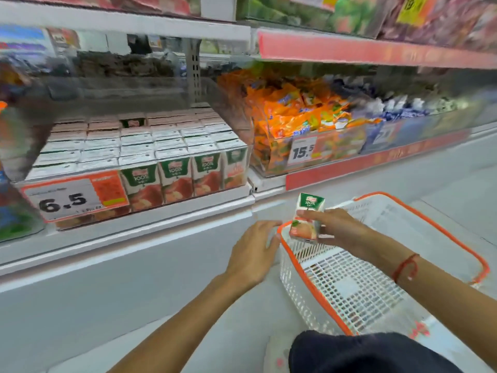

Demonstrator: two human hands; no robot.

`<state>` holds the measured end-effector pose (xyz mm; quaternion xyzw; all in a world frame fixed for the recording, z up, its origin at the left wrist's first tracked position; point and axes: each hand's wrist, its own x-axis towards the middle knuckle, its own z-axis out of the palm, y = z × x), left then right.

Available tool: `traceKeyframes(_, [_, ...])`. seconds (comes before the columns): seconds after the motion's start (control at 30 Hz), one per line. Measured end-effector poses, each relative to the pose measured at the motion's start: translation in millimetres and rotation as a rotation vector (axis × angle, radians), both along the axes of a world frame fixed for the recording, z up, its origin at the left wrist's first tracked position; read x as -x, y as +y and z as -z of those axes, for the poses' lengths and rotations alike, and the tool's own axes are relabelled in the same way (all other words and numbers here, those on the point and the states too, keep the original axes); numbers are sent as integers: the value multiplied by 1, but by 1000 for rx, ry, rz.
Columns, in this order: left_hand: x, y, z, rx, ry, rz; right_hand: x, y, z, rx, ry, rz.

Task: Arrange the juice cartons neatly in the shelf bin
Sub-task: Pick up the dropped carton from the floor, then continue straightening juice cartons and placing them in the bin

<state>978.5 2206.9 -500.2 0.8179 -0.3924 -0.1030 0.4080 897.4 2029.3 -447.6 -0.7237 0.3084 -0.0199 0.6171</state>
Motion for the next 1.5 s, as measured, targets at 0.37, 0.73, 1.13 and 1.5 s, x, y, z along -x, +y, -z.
traceKeyframes(0.37, [-14, -68, 129, -276, -379, 227, 15, -108, 221, 202, 330, 112])
traceKeyframes(0.73, [-13, -58, 145, -193, -301, 149, 4, -92, 301, 453, 475, -215])
traceKeyframes(1.13, [-14, -42, 91, -316, -263, 213, 8, -76, 187, 765, 427, -466])
traceKeyframes(1.5, [-24, 132, -88, 23, -505, -184, -21, 55, -51, 1004, -128, -517])
